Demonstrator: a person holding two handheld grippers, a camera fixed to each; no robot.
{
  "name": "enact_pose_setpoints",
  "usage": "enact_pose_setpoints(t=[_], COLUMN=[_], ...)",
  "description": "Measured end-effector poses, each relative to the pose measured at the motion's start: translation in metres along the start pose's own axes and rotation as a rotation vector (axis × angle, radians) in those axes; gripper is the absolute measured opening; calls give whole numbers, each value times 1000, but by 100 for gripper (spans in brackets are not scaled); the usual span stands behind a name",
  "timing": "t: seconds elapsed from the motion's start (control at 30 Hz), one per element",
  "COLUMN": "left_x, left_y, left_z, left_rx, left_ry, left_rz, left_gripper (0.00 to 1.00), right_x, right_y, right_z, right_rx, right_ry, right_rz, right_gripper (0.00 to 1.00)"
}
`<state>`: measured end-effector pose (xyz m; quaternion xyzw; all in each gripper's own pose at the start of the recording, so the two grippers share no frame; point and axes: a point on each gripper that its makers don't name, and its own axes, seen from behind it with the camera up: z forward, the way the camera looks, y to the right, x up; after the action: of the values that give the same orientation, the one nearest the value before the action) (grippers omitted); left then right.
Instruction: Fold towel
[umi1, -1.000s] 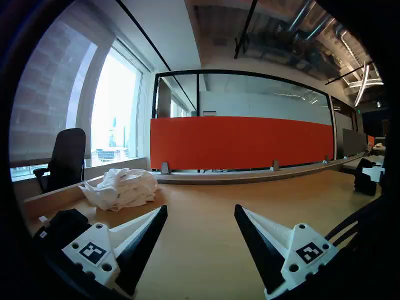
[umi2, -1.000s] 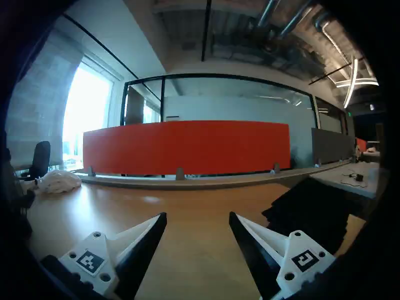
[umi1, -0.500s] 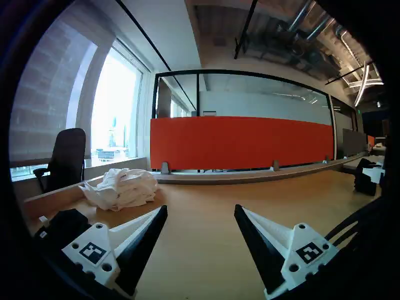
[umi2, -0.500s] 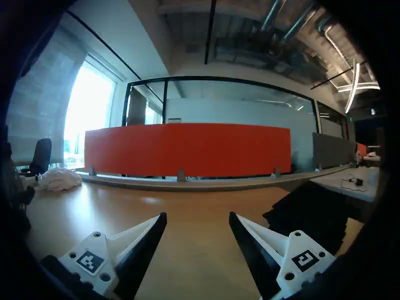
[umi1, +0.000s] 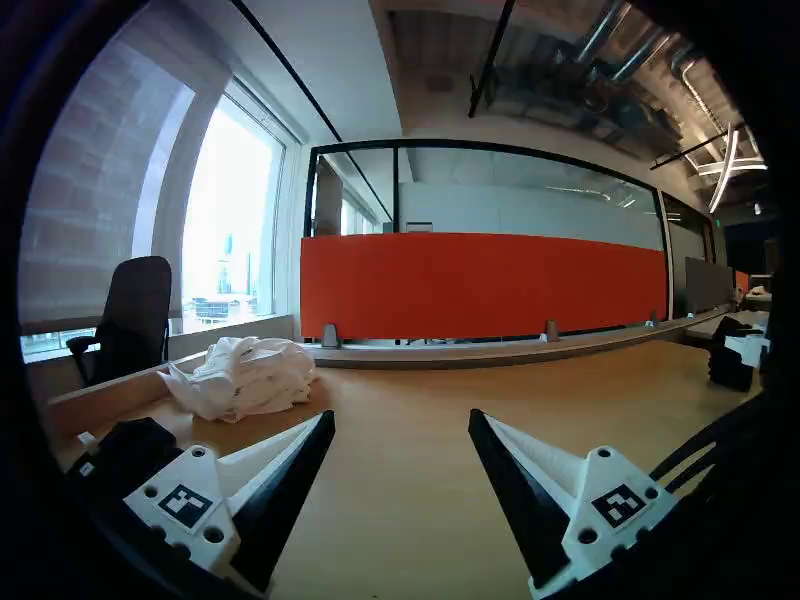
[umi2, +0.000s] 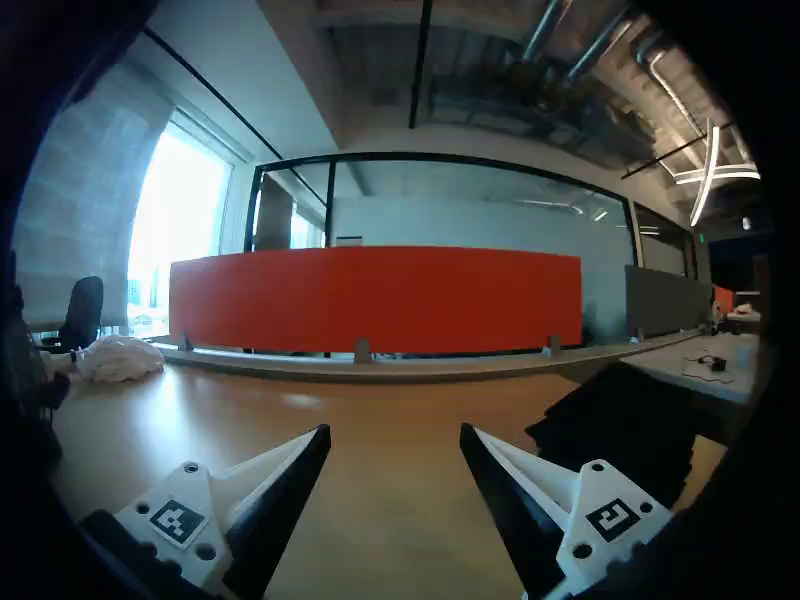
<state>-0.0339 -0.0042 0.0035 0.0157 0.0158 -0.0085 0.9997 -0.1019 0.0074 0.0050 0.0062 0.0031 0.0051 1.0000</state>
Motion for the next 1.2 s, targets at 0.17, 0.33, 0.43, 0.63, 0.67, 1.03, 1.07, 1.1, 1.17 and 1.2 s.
enact_pose_setpoints(t=[0.17,0.33,0.43,0.63,0.67,1.03,1.07,1.1,1.17,1.2], left_x=[0,1,1,2,3,7,7,7,8,8], left_y=[0,0,0,-1,-1,-1,-1,-1,-1,-2], left_z=[0,0,1,0,0,-2,-2,-2,-2,-2], left_rx=[0,0,0,0,0,-1,-1,-1,-1,-1], left_ry=[0,0,-1,-1,-1,-3,-3,-3,-3,-3], left_rz=[0,0,0,0,0,0,0,0,-1,-1], left_gripper=[100,100,100,100,100,100,100,100,100,100], right_x=[0,0,0,1,1,0,0,0,0,0], right_y=[0,0,0,0,0,0,0,0,0,0], right_z=[0,-1,0,0,0,-1,-1,-1,-1,-1], right_rx=[0,0,0,0,0,0,0,0,0,0], right_ry=[0,0,0,0,0,0,0,0,0,0], right_rz=[0,0,0,0,0,0,0,0,0,0], right_gripper=[100,100,100,100,100,100,100,100,100,100])
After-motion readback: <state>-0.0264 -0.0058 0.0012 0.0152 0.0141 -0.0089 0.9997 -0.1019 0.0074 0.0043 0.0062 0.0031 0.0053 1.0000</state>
